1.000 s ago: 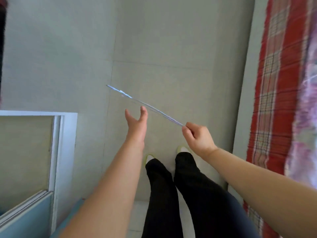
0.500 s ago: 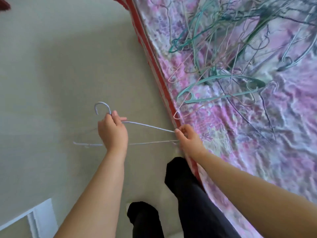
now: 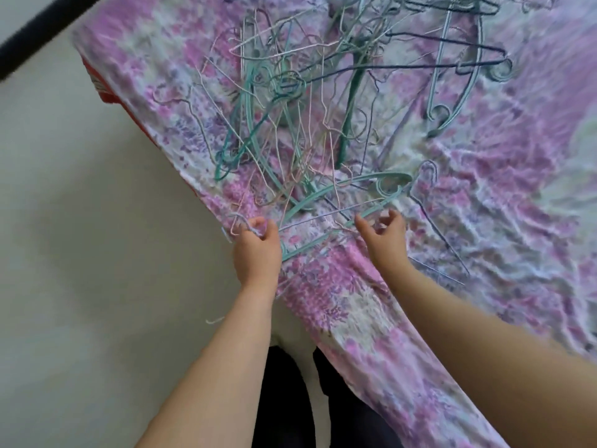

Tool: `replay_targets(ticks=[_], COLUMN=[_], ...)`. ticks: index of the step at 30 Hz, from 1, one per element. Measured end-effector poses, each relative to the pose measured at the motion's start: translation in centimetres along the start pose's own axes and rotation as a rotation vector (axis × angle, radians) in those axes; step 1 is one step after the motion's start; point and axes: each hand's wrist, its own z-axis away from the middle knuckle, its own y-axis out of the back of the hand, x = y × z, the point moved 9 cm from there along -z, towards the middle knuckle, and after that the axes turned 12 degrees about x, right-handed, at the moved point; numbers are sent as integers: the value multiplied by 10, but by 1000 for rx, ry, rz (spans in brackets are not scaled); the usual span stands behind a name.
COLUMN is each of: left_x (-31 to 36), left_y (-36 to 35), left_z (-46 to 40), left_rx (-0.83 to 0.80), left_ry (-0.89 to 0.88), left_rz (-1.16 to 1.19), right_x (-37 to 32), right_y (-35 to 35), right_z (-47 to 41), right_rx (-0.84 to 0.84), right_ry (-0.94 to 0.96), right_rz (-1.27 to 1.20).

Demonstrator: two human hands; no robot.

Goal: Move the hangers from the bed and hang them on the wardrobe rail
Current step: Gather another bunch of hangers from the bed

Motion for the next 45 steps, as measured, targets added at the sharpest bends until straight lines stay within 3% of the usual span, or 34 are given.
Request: replay_targets(ticks=[6,10,12,15,18,21,24,26,29,32,35,37,39,43,45], left_x=[21,49,62,82,110,140,155,158,157,168,180,182,178,163,158], left_y=[-58,-77,-85,-94,-108,-123,-145,-159,-170,-169,-161,-162,-167,-178,-184], left_z=[-26,-71,-94,-130,-157,-173,-181,-180,-177,-185,-185,-182,-179,-176,-174], left_rx=[-233,-320,-337,-328,-388,-463,-603,-712,-818,-762,-668,-692,-765,-827,-823], left_ry=[62,15,2,-31,-117,-315,-451,-561,-667,-693,-728,-685,-574,-419,-394], left_rz=[63,24,-84,-208,-235,-362,-465,-557,-565,-401,-330,-278,-225,-332,-413], right_x=[13,25,15,-20,-61,-130,-236,-282,-296,-268,-243,-240,-234,-197,-179], right_y=[13,-4,-10,-2,8,-3,-18,-29,-36,-19,-15,-15,-23,-62,-75], right_z=[-25,-27,-28,-40,-51,-64,-59,-77,-155,-212,-226,-228,-227,-200,-185], right_rx=[85,-82,-100,81,283,315,538,617,503,387,273,262,171,-274,-366], right_ry=[46,-236,-233,-17,85,272,705,787,515,242,140,121,67,-308,-352], right_rz=[412,134,143,412,481,612,465,425,639,784,905,915,805,107,28])
